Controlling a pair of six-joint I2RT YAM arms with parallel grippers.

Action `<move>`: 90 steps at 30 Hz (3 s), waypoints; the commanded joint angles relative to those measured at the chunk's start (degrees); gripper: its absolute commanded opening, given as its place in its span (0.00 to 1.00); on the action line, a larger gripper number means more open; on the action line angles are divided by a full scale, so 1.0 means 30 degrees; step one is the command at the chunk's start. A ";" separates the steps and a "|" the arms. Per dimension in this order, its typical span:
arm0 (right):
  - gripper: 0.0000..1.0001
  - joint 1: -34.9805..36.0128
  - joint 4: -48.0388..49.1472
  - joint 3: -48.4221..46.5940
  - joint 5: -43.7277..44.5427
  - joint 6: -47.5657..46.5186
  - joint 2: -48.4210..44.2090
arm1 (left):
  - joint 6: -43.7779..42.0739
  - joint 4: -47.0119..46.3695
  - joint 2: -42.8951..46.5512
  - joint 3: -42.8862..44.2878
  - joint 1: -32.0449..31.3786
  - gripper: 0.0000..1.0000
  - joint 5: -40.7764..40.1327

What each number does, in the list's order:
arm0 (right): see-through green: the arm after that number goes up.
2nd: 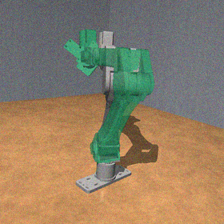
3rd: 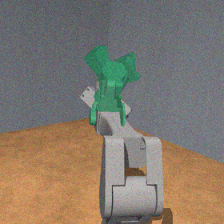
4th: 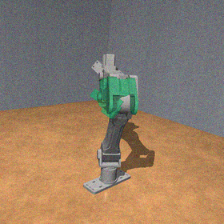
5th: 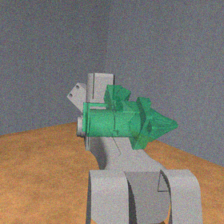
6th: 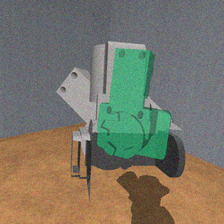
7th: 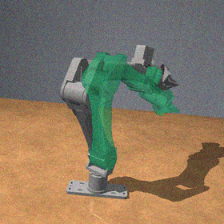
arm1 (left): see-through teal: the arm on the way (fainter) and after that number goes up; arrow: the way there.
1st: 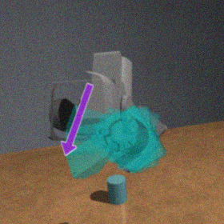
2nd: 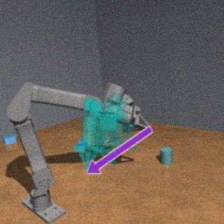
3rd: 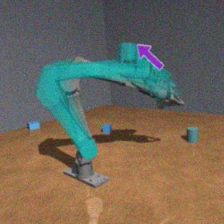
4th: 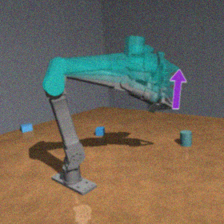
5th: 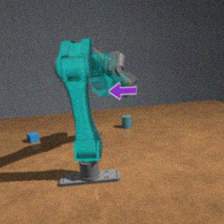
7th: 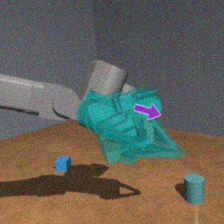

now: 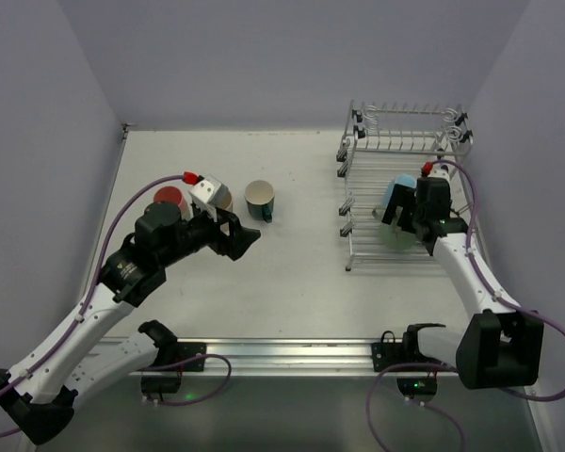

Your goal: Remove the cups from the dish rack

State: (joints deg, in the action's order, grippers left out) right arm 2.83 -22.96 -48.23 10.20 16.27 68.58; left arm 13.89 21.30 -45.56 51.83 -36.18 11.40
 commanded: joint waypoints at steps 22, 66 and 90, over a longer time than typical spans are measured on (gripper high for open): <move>0.99 0.1195 0.1088 -0.0212 -0.0847 -0.0938 -0.1679 | -0.0001 -0.0567 -0.0311 -0.0022 -0.0038 0.82 -0.0635; 0.36 0.1224 0.2145 -0.1561 -0.2080 -0.1648 0.1548 | 0.2342 -0.1855 -0.0106 -0.0169 -0.0038 0.83 0.2469; 0.09 0.1224 0.6187 0.0986 -0.6553 0.6731 -0.8906 | 0.9489 -1.3451 -0.5023 -0.2190 -0.1326 0.85 0.8097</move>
State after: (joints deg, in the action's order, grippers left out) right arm 6.37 -14.24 -44.66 -1.78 29.78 47.59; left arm 37.67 -9.96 -57.56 46.04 -39.20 34.00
